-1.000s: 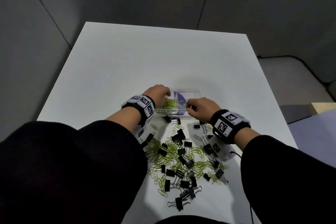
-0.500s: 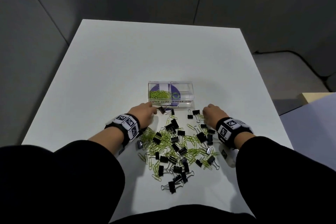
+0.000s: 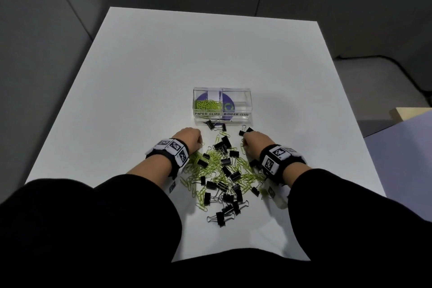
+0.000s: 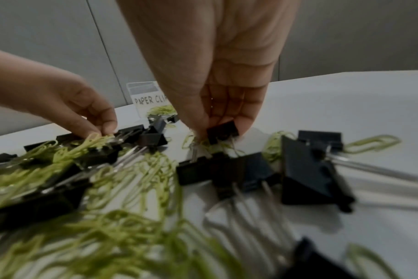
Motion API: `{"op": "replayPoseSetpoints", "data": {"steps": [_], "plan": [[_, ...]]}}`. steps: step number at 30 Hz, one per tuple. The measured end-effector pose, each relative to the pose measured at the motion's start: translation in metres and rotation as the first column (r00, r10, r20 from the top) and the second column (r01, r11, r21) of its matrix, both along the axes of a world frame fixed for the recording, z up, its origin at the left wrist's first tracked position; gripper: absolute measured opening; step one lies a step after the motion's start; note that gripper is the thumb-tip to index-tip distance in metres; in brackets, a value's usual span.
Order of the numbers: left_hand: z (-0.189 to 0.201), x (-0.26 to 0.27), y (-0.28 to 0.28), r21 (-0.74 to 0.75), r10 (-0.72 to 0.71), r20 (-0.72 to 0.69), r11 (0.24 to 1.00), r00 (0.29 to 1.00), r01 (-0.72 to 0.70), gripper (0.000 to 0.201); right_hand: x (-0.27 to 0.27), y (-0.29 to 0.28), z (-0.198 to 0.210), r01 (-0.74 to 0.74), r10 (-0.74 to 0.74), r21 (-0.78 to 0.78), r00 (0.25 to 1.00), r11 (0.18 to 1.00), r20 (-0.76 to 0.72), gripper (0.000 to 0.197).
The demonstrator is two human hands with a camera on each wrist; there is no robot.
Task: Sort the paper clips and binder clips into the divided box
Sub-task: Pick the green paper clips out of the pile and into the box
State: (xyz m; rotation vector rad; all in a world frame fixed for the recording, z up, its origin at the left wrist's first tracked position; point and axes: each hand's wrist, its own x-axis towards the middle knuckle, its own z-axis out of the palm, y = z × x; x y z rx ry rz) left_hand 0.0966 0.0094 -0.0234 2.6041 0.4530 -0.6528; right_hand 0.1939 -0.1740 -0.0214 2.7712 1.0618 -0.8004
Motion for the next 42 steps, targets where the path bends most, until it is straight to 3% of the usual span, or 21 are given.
{"op": "replayPoseSetpoints", "data": {"steps": [5,15,21,30,35,42], "plan": [[0.005,-0.008,-0.009,0.051,-0.076,0.028,0.996,0.997,0.075,0.016,-0.014,0.005,0.000,-0.027,0.028,0.059,0.999,0.998,-0.023,0.015],[0.023,-0.017,-0.005,-0.031,-0.033,0.133,0.999,0.991,0.037,0.033,-0.002,0.007,0.027,0.059,-0.038,0.259,0.996,0.964,-0.087,0.028],[0.021,-0.020,-0.002,-0.127,0.066,0.124,0.991,0.990,-0.050,0.023,0.001,-0.004,0.023,0.084,-0.074,0.118,0.993,0.989,-0.091,0.025],[0.018,-0.011,-0.012,-0.098,0.073,0.071,0.993,0.995,-0.066,0.027,-0.013,0.003,0.013,0.091,-0.091,-0.014,0.996,0.996,-0.004,0.019],[0.019,-0.020,-0.012,-0.080,0.057,0.077,0.996,0.995,-0.051,0.039,-0.014,0.005,0.011,0.128,-0.129,-0.016,0.989,0.992,-0.069,0.021],[0.023,-0.030,0.001,-0.075,0.068,0.037,0.995,0.997,-0.065,0.027,-0.010,0.005,0.016,0.169,-0.141,0.152,0.973,0.974,-0.184,0.013]]}}
